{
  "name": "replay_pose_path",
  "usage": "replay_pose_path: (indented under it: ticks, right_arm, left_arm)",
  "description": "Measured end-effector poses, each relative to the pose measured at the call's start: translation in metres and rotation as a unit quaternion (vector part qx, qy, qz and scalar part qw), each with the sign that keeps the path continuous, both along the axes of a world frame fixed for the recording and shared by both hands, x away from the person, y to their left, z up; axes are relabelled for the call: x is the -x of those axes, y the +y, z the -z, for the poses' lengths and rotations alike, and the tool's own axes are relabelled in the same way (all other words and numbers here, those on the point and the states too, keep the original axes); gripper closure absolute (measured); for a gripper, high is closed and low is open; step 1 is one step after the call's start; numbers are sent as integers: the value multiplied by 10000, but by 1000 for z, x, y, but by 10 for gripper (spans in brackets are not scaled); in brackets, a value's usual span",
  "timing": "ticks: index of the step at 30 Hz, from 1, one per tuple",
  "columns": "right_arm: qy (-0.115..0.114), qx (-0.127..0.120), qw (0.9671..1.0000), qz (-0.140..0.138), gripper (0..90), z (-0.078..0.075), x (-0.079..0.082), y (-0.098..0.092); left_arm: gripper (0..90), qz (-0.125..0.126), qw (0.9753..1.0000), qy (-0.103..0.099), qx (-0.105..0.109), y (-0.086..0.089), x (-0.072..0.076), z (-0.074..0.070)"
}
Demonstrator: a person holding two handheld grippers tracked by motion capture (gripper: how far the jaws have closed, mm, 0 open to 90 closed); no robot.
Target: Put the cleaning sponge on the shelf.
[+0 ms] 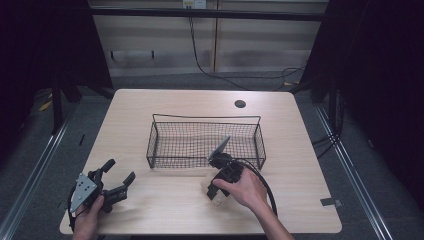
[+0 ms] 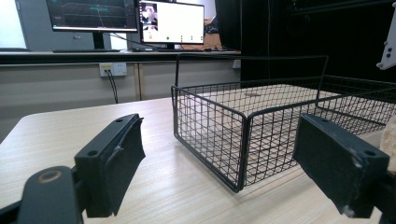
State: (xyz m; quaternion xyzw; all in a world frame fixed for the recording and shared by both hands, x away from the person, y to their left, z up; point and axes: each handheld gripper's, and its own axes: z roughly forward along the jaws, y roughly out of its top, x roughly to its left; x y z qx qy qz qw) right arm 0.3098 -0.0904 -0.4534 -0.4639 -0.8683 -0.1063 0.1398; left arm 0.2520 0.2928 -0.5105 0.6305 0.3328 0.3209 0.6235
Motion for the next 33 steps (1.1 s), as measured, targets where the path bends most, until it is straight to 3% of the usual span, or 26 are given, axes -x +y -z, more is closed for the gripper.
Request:
replay_pose_path:
  ticks: [8, 33]
  right_arm:
    - [-172, -108, 9998, 79, 258, -7, 0, -3]
    - [-172, -268, 9994, -156, 263, -32, 4, -7]
  left_arm:
    - [157, -2, 10000, 0, 0, 0, 0, 0]
    - [157, 0, 10000, -2, 0, 0, 0, 0]
